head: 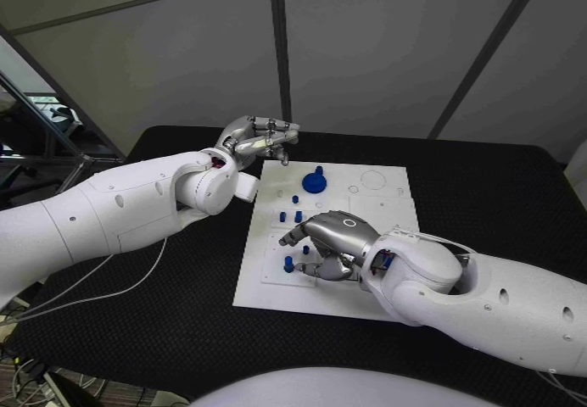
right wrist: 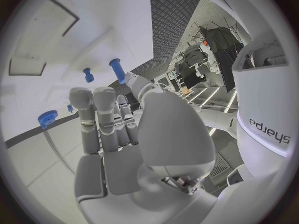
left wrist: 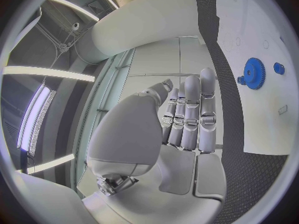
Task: Assemble the parts on the task board
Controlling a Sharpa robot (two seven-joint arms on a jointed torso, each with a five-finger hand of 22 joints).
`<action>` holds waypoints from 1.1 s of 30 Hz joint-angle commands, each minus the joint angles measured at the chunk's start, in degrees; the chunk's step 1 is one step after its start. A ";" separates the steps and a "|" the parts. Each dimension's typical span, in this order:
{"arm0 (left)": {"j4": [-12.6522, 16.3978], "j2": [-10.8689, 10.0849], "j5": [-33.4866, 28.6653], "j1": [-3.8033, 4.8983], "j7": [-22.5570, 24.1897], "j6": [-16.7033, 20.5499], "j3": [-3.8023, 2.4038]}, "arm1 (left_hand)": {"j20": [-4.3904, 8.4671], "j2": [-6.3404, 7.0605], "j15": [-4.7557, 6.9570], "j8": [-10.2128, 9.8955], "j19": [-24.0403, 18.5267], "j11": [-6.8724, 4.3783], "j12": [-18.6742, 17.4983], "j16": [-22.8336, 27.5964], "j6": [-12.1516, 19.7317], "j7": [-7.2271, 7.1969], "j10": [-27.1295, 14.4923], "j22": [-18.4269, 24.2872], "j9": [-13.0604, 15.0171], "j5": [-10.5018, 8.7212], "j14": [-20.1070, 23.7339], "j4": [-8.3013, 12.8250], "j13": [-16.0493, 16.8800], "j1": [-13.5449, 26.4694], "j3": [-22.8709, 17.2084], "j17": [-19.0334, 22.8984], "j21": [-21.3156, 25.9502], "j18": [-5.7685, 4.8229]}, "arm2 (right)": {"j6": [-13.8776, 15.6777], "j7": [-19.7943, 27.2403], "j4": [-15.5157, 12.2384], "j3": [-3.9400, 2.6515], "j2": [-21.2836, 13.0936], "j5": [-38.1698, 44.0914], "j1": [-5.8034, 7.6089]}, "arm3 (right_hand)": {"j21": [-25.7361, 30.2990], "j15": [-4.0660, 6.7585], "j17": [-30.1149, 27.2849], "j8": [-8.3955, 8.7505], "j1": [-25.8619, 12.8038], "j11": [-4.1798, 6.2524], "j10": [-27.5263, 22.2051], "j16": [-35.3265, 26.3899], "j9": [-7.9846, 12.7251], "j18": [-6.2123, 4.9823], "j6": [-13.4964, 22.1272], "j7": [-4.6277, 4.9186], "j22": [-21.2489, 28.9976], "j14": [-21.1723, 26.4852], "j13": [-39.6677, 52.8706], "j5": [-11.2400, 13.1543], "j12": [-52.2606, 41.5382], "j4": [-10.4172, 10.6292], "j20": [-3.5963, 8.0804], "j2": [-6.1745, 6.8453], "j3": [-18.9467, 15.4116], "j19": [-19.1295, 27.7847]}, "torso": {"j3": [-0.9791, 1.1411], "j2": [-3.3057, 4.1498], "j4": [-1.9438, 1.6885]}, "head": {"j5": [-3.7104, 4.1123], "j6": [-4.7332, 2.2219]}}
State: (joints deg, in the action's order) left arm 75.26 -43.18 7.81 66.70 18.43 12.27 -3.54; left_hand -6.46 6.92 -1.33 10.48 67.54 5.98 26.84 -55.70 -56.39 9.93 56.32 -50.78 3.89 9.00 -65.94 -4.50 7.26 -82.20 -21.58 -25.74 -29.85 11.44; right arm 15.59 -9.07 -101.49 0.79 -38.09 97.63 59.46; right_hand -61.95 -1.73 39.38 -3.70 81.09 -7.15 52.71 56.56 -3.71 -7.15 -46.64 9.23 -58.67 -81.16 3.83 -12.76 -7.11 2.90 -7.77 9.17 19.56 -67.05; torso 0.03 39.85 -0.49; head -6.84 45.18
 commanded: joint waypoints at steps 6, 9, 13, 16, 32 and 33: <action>0.04 -0.40 0.36 0.09 -0.06 -0.92 0.45 | -0.26 -0.20 0.04 -0.10 -0.13 -0.06 0.38 -0.01 0.45 0.01 -0.51 0.08 -0.03 0.05 0.54 0.00 -0.07 -0.33 0.34 0.10 0.31 -1.01 | 9.60 2.23 -4.03 -1.25 -8.11 -12.95 1.12 | -0.86 0.96 0.59 -2.66 -1.75 1.44 10.72 0.23 -1.32 -0.42 -7.68 0.87 -1.09 -0.77 1.50 -1.85 -6.76 1.74 0.65 -1.36 -2.10 -1.68 | -0.07 -0.18 0.13 | 1.71 -0.96; 0.19 -0.71 0.36 0.08 -0.06 -0.92 0.73 | -0.26 -0.20 0.04 -0.10 -0.13 -0.06 0.38 -0.01 0.45 0.01 -0.51 0.08 -0.03 0.05 0.54 0.00 -0.07 -0.33 0.34 0.10 0.31 -1.01 | 9.30 0.46 -6.19 -1.98 -13.28 -16.70 1.67 | -6.73 3.29 8.76 -5.43 -3.09 4.63 22.05 6.43 -2.42 1.04 -12.76 -1.67 -7.32 -3.22 5.48 -3.09 -14.10 2.64 2.45 -0.40 -4.04 -6.65 | -0.13 -0.42 0.36 | 3.24 -1.42; 0.21 -1.05 0.36 0.06 -0.01 -0.82 1.05 | -0.26 -0.20 0.04 -0.10 -0.13 -0.06 0.38 -0.01 0.45 0.01 -0.51 0.08 -0.03 0.05 0.54 0.00 -0.07 -0.33 0.34 0.10 0.31 -1.01 | 7.23 -2.47 -7.72 -2.29 -17.96 -18.52 1.93 | -15.18 4.78 22.45 -6.44 -7.70 6.48 27.87 16.41 -3.15 3.36 -14.15 -3.29 -16.51 -5.87 22.38 -6.21 -31.01 6.32 4.12 0.11 -7.79 -13.15 | -0.13 -0.62 1.10 | 4.44 -1.68; 0.29 -1.15 0.36 0.04 0.09 -0.82 1.17 | -0.26 -0.20 0.04 -0.10 -0.13 -0.06 0.38 -0.01 0.45 0.01 -0.51 0.08 -0.03 0.05 0.54 0.00 -0.07 -0.33 0.34 0.10 0.31 -1.01 | 5.57 -4.89 -8.48 -2.38 -20.77 -18.03 2.00 | -20.17 5.21 31.73 -7.69 -10.21 6.66 28.50 22.89 -4.44 4.74 -14.24 -3.86 -22.10 -6.46 45.45 -11.99 -51.07 9.78 4.54 -0.39 -11.73 -16.53 | -0.17 -0.62 1.40 | 5.62 -1.92; 0.74 -1.00 0.37 -0.37 0.95 -1.67 1.33 | -0.37 0.05 -0.08 -0.12 -0.16 0.05 0.54 -0.11 0.70 0.09 -0.80 0.22 -0.04 0.02 0.72 -0.35 -0.12 0.22 0.85 0.26 0.53 -1.05 | 0.96 -20.88 -10.62 -1.94 -25.29 -6.49 0.54 | -22.30 4.47 37.85 -13.11 -9.96 6.05 26.78 26.72 -9.73 5.21 -10.05 -3.49 -24.71 -6.51 63.53 -10.48 -64.22 13.81 4.07 -2.64 -22.19 -17.54 | -0.42 -0.83 1.98 | 8.33 -2.51; 0.74 -1.00 0.37 -0.37 0.96 -1.68 1.33 | -0.38 0.06 -0.09 -0.12 -0.16 0.05 0.55 -0.12 0.72 0.10 -0.83 0.23 -0.04 0.02 0.73 -0.38 -0.12 0.27 0.89 0.28 0.55 -1.05 | 0.80 -21.00 -10.60 -1.92 -25.27 -6.18 0.49 | -22.29 4.46 37.82 -13.18 -10.09 6.04 26.74 26.70 -9.79 5.20 -9.97 -3.48 -24.70 -6.50 63.53 -10.47 -64.18 13.83 4.07 -2.74 -22.36 -17.52 | -0.44 -0.86 1.97 | 8.35 -2.43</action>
State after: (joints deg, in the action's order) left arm 75.91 -44.22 7.94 66.24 18.47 11.52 -2.18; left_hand -6.46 6.92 -1.32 10.48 67.54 5.97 27.06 -55.70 -55.98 9.93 55.91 -50.61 3.89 9.00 -65.53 -4.81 7.21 -82.20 -20.95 -25.54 -29.63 11.44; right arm 19.00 -25.66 -111.97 -1.16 -63.41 86.01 60.02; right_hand -84.04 3.18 74.95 -16.65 71.43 -1.02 79.71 83.20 -13.37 -3.07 -57.01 5.71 -74.94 -84.06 67.31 -23.41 -71.02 16.74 -3.68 6.72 -2.44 -83.68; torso -0.34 39.06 1.49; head 1.47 42.56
